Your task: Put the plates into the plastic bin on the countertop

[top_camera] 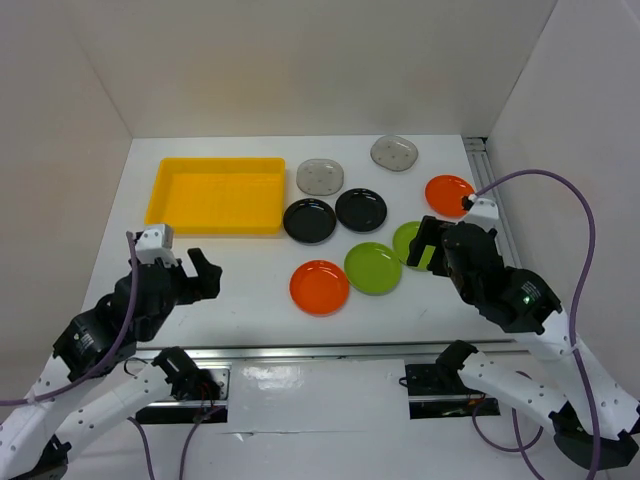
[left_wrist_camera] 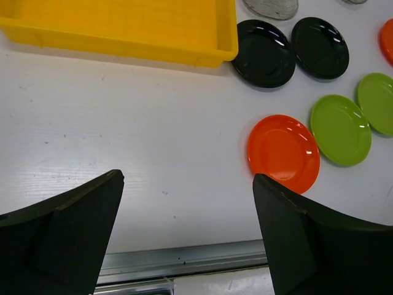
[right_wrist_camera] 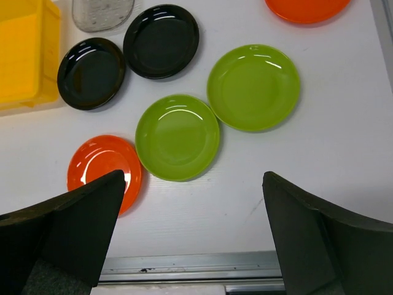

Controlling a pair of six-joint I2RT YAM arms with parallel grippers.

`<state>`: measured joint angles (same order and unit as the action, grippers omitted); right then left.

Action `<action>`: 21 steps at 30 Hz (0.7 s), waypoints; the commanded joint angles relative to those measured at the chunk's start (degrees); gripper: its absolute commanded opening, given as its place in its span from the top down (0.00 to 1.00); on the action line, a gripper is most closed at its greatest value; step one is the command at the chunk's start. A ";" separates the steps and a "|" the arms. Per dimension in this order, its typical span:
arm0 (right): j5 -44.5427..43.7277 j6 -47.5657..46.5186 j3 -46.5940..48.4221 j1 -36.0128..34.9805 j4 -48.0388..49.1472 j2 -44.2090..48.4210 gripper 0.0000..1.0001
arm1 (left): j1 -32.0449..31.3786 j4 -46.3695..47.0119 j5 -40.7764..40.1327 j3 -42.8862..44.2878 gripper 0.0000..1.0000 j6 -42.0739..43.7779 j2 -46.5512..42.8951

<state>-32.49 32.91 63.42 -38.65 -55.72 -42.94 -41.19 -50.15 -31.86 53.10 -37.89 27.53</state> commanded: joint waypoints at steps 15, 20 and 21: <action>8.14 -2.41 -3.48 -0.28 7.47 9.01 0.00 | -0.21 26.48 27.11 -11.79 0.00 -10.80 18.69; 12.97 -4.08 -6.37 -0.28 11.07 9.01 0.00 | -0.21 37.97 24.30 -17.40 0.00 -12.30 23.97; 13.76 -4.08 -7.07 -0.28 11.86 8.49 0.00 | -0.21 39.59 23.69 -19.24 0.00 -12.30 24.76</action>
<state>-22.50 30.44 57.95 -38.65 -49.78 -34.00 -41.19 -22.59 -8.27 35.81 -48.25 51.75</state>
